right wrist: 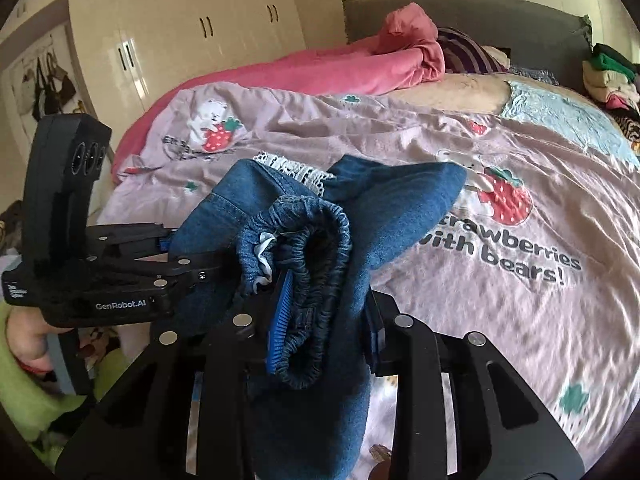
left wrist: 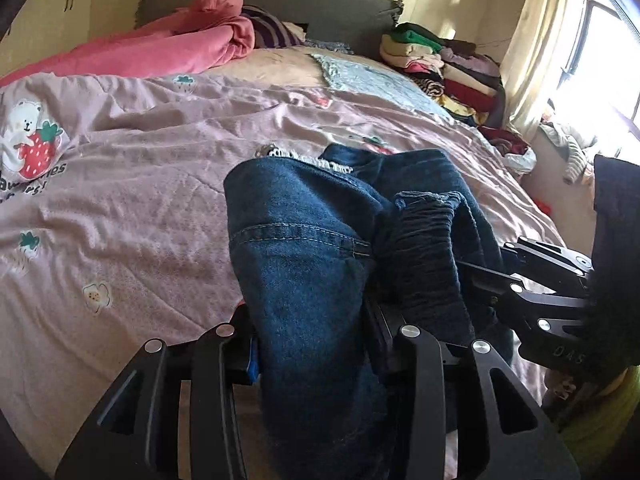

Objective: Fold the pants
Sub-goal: 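Grasp the folded pants edge with the left tool and lift it, then lower the pants edge onto the bundle and open the left tool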

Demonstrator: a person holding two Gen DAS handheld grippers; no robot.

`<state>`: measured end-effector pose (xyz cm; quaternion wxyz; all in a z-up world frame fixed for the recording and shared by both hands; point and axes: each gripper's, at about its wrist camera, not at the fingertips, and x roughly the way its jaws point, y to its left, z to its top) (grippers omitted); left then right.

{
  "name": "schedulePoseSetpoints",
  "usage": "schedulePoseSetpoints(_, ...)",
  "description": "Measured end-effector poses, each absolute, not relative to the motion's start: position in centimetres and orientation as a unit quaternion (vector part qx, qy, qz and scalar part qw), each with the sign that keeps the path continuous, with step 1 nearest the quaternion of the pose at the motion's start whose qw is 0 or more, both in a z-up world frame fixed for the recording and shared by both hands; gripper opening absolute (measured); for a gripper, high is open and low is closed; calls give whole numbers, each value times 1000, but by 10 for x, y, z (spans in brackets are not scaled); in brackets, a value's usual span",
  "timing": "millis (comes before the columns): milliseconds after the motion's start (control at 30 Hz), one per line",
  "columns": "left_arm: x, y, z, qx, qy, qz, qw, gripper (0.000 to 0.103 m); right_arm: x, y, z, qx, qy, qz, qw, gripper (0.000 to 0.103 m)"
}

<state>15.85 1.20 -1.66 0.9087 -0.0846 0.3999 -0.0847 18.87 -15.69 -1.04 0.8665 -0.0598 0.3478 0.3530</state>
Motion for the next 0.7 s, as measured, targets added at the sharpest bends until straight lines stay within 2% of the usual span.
schedulePoseSetpoints(133, 166, 14, -31, -81, 412, -73, 905, 41, 199, -159, -29, -63, 369, 329, 867, 29)
schedulePoseSetpoints(200, 168, 14, -42, -76, 422, -65, 901, 51, 203, -162, -39, -65, 385, 308, 867, 31)
schedulePoseSetpoints(267, 170, 16, -48, -77, 428, -63, 898, 55, 207, -168, -48, -50, 402, 296, 865, 35)
schedulePoseSetpoints(367, 170, 21, -51, -86, 428, -61, 898, 64, 209, -175, -53, -34, 410, 281, 867, 46)
schedulePoseSetpoints(433, 169, 23, -52, -89, 428, -61, 897, 67, 210, -178, -55, -26, 413, 272, 869, 52)
schedulePoseSetpoints(600, 165, 25, -49, -88, 424, -60, 899, 73, 204, -181, -53, -24, 410, 268, 872, 55)
schedulePoseSetpoints(700, 158, 26, -44, -88, 418, -57, 902, 80, 199, -184, -47, -24, 402, 261, 877, 64)
